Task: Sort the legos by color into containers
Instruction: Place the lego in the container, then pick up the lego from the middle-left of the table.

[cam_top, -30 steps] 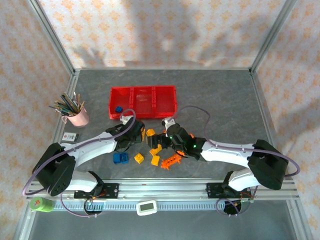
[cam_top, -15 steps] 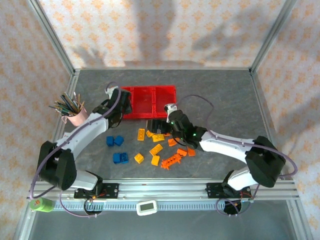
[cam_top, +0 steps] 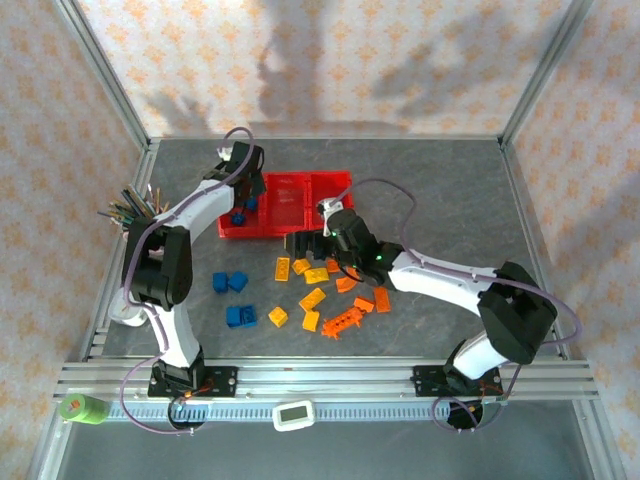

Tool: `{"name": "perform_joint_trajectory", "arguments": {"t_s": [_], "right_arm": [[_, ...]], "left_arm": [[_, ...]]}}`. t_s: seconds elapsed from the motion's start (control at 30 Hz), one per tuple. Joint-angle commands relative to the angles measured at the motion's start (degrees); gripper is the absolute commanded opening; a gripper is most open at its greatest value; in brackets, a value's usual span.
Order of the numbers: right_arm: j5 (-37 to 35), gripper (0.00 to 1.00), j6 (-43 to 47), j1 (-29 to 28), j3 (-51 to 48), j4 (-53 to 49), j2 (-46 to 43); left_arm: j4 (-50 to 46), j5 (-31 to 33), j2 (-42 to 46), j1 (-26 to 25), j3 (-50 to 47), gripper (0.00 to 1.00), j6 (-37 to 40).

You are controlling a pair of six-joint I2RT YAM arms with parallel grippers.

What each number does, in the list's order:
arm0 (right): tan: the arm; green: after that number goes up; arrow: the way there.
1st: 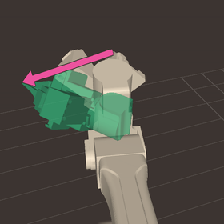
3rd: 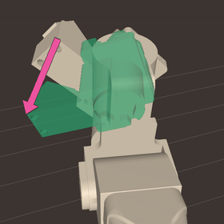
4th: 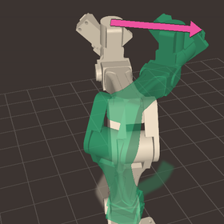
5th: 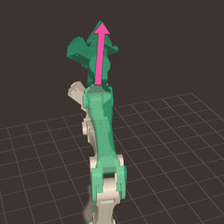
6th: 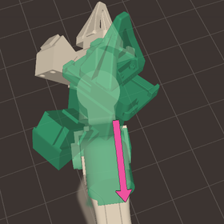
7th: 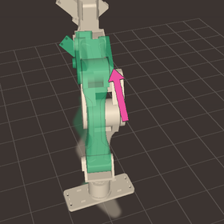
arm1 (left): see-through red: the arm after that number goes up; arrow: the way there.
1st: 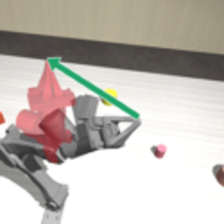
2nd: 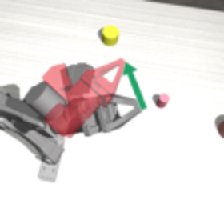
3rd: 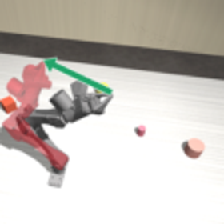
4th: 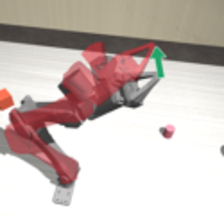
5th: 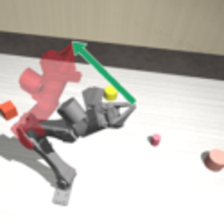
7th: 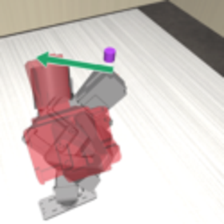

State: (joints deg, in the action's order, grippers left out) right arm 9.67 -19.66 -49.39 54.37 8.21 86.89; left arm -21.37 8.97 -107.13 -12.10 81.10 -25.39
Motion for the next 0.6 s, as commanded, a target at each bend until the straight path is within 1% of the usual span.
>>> {"name": "perform_joint_trajectory", "arguments": {"t_s": [0.0, 0.07, 0.13, 0.23, 0.33, 0.43, 0.5, 0.57], "right_arm": [[-0.1, 1.0, 1.9, 0.3, 1.5, -2.8, -2.2], [0.0, 1.0, 2.1, 0.3, 1.3, -3.6, -3.3], [0.2, 1.0, 1.9, 0.2, 0.5, -4.2, -4.2], [1.9, 1.0, 1.4, 0.2, -1.4, -3.7, -5.1], [2.5, 1.0, 0.3, -0.4, -3.4, -3.0, -5.6], [2.7, 1.0, 0.0, -1.6, -4.6, -2.4, -5.8], [1.8, 1.0, 0.0, -3.2, -5.0, -2.4, -5.6], [1.1, 1.0, 0.2, -4.3, -5.1, -2.6, -5.4]], "left_arm": [[-1.9, -0.2, 1.0, 0.2, 1.9, 0.67, 1.1], [-2.8, -0.5, 2.4, 0.2, 1.6, 0.67, 1.2], [-2.1, -2.0, 5.3, 0.2, -0.9, 0.67, 1.1], [-1.0, -4.0, 10.9, 0.1, -7.0, 0.68, 0.3], [-1.2, -4.6, 16.5, -0.2, -14.0, 0.68, -1.0], [-0.8, -4.3, 22.4, -1.1, -21.8, 0.69, -3.2], [-0.7, -3.2, 26.8, -2.3, -27.2, 0.7, -4.5], [-2.3, -0.7, 30.3, -3.2, -30.9, 0.71, -6.6]]}}
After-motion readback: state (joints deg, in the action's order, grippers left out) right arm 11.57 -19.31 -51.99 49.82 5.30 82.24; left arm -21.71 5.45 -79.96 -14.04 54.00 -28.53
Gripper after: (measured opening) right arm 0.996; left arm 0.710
